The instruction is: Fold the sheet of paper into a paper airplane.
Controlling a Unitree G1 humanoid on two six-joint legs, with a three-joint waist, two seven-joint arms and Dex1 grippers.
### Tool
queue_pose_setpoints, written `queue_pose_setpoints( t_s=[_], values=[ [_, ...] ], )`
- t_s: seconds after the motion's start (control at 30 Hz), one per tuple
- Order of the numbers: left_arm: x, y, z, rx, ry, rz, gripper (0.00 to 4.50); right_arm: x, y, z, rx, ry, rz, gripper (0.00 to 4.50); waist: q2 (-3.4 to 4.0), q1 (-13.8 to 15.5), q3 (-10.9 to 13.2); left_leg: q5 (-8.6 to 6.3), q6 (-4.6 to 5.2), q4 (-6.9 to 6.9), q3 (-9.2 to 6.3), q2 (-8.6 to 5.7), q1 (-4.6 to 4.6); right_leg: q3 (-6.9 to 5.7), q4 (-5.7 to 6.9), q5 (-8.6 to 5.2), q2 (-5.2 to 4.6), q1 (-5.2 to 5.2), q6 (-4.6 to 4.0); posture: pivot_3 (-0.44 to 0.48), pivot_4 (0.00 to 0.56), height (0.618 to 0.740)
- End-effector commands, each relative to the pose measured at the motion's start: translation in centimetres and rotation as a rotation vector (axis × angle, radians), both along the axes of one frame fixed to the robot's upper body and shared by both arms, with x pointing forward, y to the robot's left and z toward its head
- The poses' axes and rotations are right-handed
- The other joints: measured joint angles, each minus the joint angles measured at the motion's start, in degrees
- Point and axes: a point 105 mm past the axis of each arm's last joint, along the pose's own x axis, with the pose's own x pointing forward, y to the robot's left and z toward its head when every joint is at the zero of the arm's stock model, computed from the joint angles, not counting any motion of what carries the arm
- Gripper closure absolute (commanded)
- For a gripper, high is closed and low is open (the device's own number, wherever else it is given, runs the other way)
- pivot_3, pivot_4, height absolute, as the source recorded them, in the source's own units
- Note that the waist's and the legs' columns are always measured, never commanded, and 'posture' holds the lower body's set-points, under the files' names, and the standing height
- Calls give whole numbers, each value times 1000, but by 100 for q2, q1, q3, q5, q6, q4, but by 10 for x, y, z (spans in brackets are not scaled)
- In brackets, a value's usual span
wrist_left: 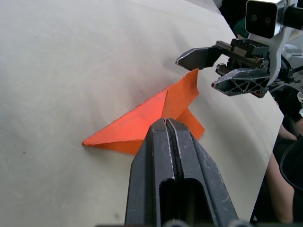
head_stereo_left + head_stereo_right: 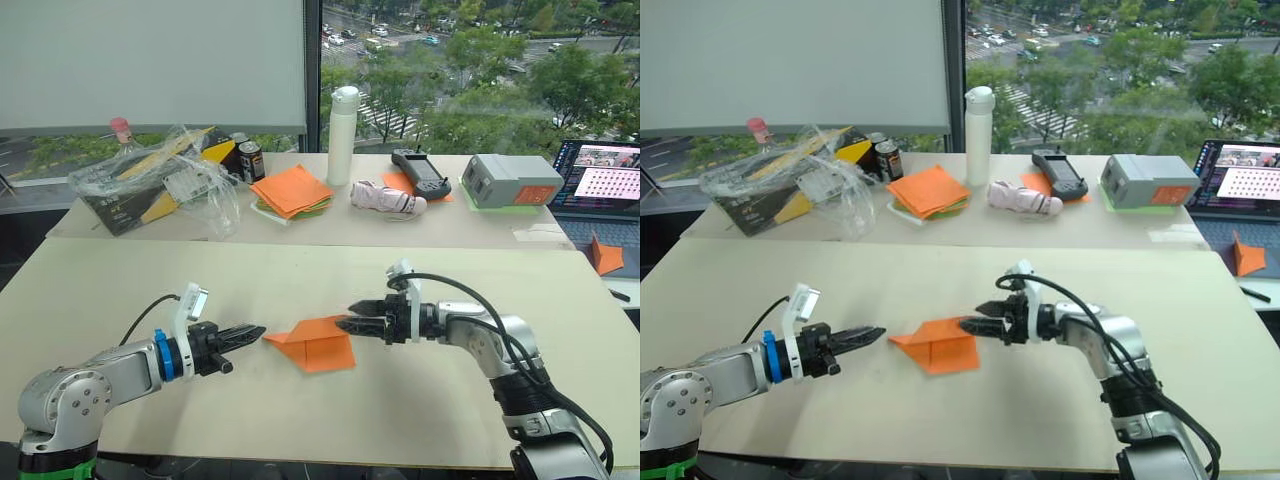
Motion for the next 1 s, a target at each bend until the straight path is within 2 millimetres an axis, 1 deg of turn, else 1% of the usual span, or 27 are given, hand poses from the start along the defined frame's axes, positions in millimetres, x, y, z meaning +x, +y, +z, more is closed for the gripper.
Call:
queue_pose_setpoints(
  t_s=[0.03,0.2,0.37,0.47,0.57,0.6,0.7,0.87,1.0],
  values=[
    [-1,-3,7,5,-44,-9,4500,0,5,6,11,-13,7,528,0,-4,0,0,0,0,0,0,0,0,0,0,0,0,0,0,150,740],
    [-1,-3,5,10,-45,0,4500,0,6,2,-4,-1,7,528,0,-3,0,0,0,-1,0,0,0,0,2,0,0,-2,0,0,150,740],
    [-1,-3,3,12,-39,7,4500,-6,10,-1,-23,-8,41,528,0,-3,0,0,0,0,0,0,-1,0,1,0,0,-2,0,0,150,740],
    [-1,-2,2,14,-37,10,4500,-6,13,-1,-25,-23,47,528,0,-5,0,0,0,0,0,0,-1,0,1,0,0,-3,0,0,150,740],
    [0,-3,2,17,-38,10,4500,-7,14,0,-22,-27,58,1315,0,-3,0,0,0,0,0,0,-2,0,1,0,0,-3,0,0,150,740],
    [0,-3,2,17,-38,11,4500,-7,14,0,-22,-30,61,1743,0,-1,0,0,0,0,0,0,-2,0,1,0,0,-4,0,0,150,740],
    [1,-2,1,19,-38,14,4500,-7,16,2,-23,-50,69,2706,0,-4,0,0,0,0,0,0,-3,0,1,0,0,-4,0,0,150,740],
    [1,-3,0,19,-37,13,4500,-7,16,4,-32,-79,77,4485,0,-4,0,0,0,0,0,0,-3,0,1,0,0,-4,0,0,150,740],
    [2,-3,-2,18,-32,17,4500,-6,16,13,-53,-183,94,4485,0,-2,0,0,0,0,0,0,-3,0,2,0,0,-5,0,0,150,740]
  ],
)
